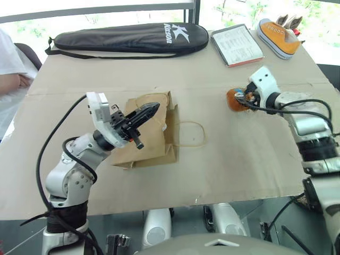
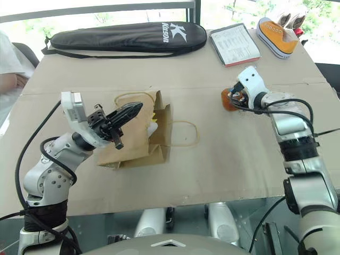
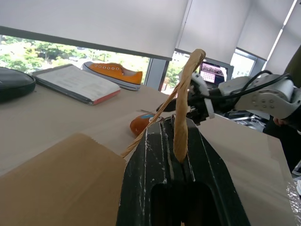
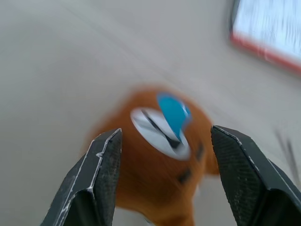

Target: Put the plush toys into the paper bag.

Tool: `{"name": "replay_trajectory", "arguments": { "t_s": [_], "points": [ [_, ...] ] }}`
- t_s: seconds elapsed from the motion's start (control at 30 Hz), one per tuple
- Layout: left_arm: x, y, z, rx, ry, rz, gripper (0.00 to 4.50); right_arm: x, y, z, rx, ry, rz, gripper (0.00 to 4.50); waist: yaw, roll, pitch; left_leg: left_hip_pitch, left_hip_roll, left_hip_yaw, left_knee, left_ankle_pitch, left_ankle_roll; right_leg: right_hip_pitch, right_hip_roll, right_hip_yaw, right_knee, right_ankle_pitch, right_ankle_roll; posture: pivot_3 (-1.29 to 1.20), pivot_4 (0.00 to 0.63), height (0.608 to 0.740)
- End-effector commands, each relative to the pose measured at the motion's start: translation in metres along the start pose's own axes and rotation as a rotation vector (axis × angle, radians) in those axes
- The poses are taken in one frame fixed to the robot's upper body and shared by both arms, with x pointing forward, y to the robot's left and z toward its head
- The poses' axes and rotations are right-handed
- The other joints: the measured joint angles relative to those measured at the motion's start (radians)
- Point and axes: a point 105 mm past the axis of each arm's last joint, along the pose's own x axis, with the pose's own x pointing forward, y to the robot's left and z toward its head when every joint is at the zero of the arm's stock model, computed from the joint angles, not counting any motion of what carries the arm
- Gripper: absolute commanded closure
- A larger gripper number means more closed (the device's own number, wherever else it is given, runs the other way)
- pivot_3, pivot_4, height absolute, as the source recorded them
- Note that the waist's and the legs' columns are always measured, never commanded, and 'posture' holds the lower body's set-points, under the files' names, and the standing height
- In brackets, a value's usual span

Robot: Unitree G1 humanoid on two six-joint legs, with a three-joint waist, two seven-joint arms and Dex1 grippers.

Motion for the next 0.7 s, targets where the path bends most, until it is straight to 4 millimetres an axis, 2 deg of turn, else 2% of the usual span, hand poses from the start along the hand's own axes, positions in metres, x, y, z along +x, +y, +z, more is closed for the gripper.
{"name": "replay_trajectory", "arguments": {
  "t_s": [0.03,0.13,0.23,0.3,0.33,0.4,0.47,0.53,0.63,0.7],
  "points": [
    [0.002,0.000,0.010,0.051,-0.032,-0.017,4.50,0.009,-0.002,-0.004,0.009,0.027,0.023,3.04,-0.005,0.000,0.000,0.000,0.000,0.000,0.000,0.000,0.000,0.000,0.000,0.000,0.000,0.000,0.001,0.00,0.150,0.740],
    [-0.001,0.001,0.011,0.055,-0.037,-0.003,4.50,0.006,-0.003,0.001,0.031,-0.019,0.032,4.44,-0.009,0.000,0.000,0.000,0.000,-0.001,-0.001,0.000,0.000,0.000,0.001,-0.001,0.000,0.002,0.004,0.00,0.150,0.740],
    [-0.003,-0.001,0.011,0.051,-0.044,0.007,4.50,-0.003,-0.003,0.012,0.011,-0.109,0.042,4.44,-0.009,0.000,0.000,-0.001,0.000,-0.001,-0.001,0.000,0.000,0.000,0.000,-0.001,0.000,0.002,0.004,0.00,0.150,0.740],
    [-0.004,-0.002,0.013,0.038,-0.063,0.017,4.50,-0.019,0.010,0.036,0.032,-0.273,0.133,4.44,-0.008,0.000,0.000,-0.001,0.000,-0.001,-0.001,0.000,0.000,0.000,0.000,-0.001,0.000,0.002,0.004,0.00,0.150,0.740],
    [-0.005,-0.003,0.014,0.035,-0.070,0.019,4.50,-0.034,0.026,0.054,0.047,-0.375,0.224,4.44,-0.009,0.000,0.000,-0.001,0.000,-0.001,-0.001,0.000,0.000,0.000,0.000,-0.001,0.000,0.002,0.004,0.00,0.150,0.740],
    [-0.005,-0.003,0.017,0.026,-0.084,0.017,4.50,-0.064,0.071,0.082,0.037,-0.530,0.428,4.44,-0.009,0.001,0.001,-0.001,0.000,-0.002,-0.001,0.000,0.000,0.000,0.000,-0.001,0.000,0.002,0.004,0.00,0.150,0.740],
    [-0.004,0.000,0.020,0.020,-0.094,0.016,4.50,-0.074,0.114,0.091,-0.005,-0.555,0.560,4.44,-0.020,0.002,0.001,0.000,0.001,-0.003,-0.002,0.000,0.000,0.000,0.001,-0.001,0.001,0.002,0.005,0.00,0.150,0.740],
    [-0.001,0.000,0.022,0.017,-0.097,0.000,4.50,-0.072,0.148,0.094,-0.052,-0.555,0.641,4.44,-0.020,0.002,0.001,0.001,0.002,-0.004,-0.002,0.000,0.000,0.000,0.003,-0.002,0.001,0.002,0.005,0.00,0.150,0.740],
    [0.004,0.000,0.024,0.013,-0.099,-0.026,4.50,-0.061,0.183,0.095,-0.107,-0.536,0.735,4.44,-0.017,0.002,0.001,0.001,0.002,-0.004,-0.002,0.000,0.000,0.001,0.002,-0.003,0.001,0.002,0.004,0.00,0.150,0.740],
    [0.007,-0.001,0.022,0.007,-0.084,-0.044,4.50,-0.048,0.213,0.101,-0.164,-0.546,0.865,4.44,-0.017,0.002,0.001,0.000,0.002,-0.003,-0.001,0.000,0.000,0.001,0.001,-0.003,0.001,0.002,0.004,0.00,0.150,0.740]
  ]
}}
